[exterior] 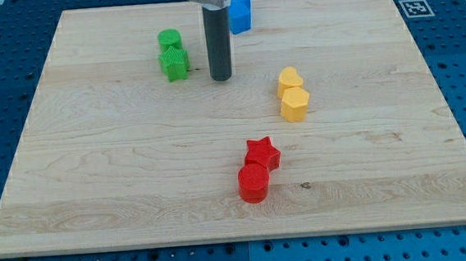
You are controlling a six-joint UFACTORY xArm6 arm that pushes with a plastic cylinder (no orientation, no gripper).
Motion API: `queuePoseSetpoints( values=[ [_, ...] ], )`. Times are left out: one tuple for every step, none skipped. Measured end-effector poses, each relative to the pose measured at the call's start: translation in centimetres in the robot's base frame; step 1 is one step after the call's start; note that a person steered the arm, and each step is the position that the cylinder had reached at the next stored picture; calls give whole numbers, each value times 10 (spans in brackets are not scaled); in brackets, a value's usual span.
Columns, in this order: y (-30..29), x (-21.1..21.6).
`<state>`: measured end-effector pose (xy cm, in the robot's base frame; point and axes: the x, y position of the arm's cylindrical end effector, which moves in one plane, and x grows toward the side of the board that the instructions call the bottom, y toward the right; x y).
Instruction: Move the green circle parallel to the green star
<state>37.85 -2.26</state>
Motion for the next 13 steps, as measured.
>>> queuePoseSetpoints(
  values=[
    [-10, 0],
    [-22, -1],
    [-46, -1],
    [-66, -1],
    [-66, -3],
    [-66, -13],
    [-66, -13],
    [-71, -16],
    [-80, -17],
    [-87, -17],
    [-111, -17],
    [-112, -19],
    [-114, -40]
  ],
)
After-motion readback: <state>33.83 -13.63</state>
